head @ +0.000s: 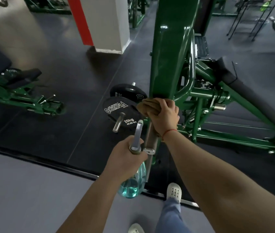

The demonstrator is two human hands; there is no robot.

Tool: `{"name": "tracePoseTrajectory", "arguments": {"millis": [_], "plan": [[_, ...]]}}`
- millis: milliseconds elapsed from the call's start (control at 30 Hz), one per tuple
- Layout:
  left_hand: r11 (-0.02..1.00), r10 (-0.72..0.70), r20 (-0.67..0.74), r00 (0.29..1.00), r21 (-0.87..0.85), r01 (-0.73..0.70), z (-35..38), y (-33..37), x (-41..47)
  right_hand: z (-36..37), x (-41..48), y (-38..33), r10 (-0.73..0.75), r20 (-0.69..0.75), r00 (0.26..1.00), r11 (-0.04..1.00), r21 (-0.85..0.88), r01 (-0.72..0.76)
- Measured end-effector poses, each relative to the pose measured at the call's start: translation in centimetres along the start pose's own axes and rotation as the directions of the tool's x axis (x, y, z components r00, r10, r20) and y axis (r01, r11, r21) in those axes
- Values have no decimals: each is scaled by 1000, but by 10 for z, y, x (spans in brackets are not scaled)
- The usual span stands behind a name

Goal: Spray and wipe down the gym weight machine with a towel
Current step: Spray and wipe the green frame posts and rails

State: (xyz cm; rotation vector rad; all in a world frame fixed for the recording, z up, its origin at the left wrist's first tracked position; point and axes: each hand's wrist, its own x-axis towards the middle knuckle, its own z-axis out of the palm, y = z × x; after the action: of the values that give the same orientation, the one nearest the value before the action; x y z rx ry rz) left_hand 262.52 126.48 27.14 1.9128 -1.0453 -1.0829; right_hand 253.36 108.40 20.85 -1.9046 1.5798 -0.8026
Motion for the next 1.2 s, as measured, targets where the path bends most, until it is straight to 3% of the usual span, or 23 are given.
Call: {"name": "tracePoseTrajectory", "arguments": {"millis": [100, 167, 233, 300, 367, 533, 633, 833, 933, 1033, 1067, 1200], "plan": [[998, 3, -8, 1000, 57, -2, 5, 3, 1, 2, -11, 14, 27, -28, 999, 977, 210, -21], [998, -14, -2, 1000, 66, 14, 8, 7, 4, 3, -27, 27, 89, -39, 995, 890, 451, -62], [997, -42, 9, 999, 66, 41, 13, 10, 9, 8, -52, 39, 195, 11, 981, 701, 698, -148], [993, -70, 25, 997, 97, 67, 19, 15, 12, 17, -70, 45, 309, 168, 936, 420, 859, -293], [987, -105, 42, 994, 125, 99, 22, 20, 15, 24, -74, 48, 413, 306, 858, 244, 870, -428], [975, -185, 64, 981, 138, 175, 19, 29, 19, 32, -38, 53, 479, 605, 636, -6, 727, -687], [964, -234, 21, 972, 136, 229, 17, 32, 23, 34, -8, 53, 445, 704, 553, -59, 639, -767], [961, -266, -3, 964, 83, 265, 20, 31, 18, 60, 8, 40, 295, 814, 501, -17, 528, -849], [962, -257, 2, 967, 93, 255, 22, 30, 13, 56, 1, 33, 232, 837, 496, -9, 512, -859], [972, -225, 21, 974, 74, 223, 23, 27, 6, 56, -7, 33, 208, 817, 539, 26, 546, -837], [975, -214, 22, 977, 62, 213, 23, 25, 3, 57, -8, 35, 233, 804, 547, 83, 544, -835], [988, -157, -17, 988, 13, 157, 19, 15, -6, 47, -24, 38, 382, 776, 502, 106, 503, -858]]}}
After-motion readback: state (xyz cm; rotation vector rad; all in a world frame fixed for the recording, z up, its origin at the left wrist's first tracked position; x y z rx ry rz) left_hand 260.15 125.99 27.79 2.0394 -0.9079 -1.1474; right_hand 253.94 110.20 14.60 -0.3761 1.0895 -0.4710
